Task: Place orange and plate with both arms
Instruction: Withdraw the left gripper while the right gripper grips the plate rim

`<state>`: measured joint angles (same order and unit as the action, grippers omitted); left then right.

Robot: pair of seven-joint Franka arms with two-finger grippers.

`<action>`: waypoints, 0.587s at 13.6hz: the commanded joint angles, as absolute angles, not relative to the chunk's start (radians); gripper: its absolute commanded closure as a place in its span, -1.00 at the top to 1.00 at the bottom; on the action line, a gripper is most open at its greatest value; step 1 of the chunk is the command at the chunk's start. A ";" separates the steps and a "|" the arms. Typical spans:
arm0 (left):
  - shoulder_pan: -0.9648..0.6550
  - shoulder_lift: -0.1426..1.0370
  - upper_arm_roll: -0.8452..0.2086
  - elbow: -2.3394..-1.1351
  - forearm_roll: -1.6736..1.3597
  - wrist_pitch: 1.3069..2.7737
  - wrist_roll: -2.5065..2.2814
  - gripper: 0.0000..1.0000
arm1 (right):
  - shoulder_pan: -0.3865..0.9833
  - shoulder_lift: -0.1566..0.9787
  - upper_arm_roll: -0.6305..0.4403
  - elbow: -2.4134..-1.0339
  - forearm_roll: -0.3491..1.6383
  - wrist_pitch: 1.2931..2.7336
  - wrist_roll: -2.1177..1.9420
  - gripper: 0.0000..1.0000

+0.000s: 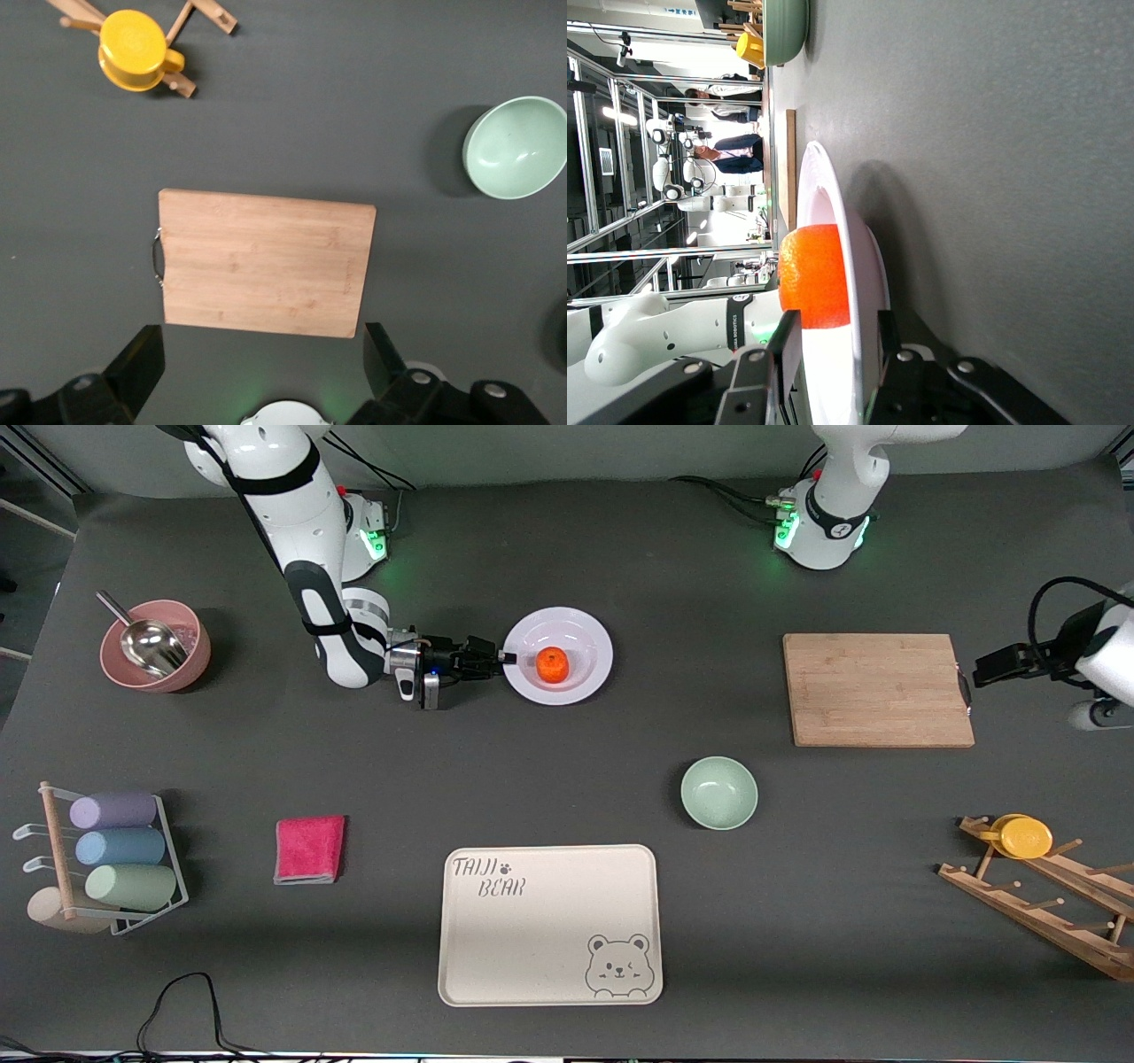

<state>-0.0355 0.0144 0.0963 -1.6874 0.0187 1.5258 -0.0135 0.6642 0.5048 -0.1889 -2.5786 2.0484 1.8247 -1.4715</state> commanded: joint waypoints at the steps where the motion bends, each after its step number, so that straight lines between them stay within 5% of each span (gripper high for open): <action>1: -0.006 0.012 0.037 -1.651 0.047 1.479 -0.005 1.00 | 0.670 0.534 -0.184 -2.562 2.080 1.816 -1.483 -0.70; 4: -0.008 0.015 0.038 -1.652 0.049 1.480 -0.005 1.00 | 0.669 0.519 -0.184 -2.562 2.079 1.816 -1.464 -1.00; 8: -0.009 0.015 0.038 -1.654 0.049 1.477 -0.005 1.00 | 0.664 0.432 -0.183 -2.563 2.066 1.818 -1.370 -1.00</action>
<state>-0.0168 0.0149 0.0465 -1.6659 0.0347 1.4994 -0.0128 0.6638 0.5022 -0.1879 -2.5639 2.0526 1.8150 -1.4435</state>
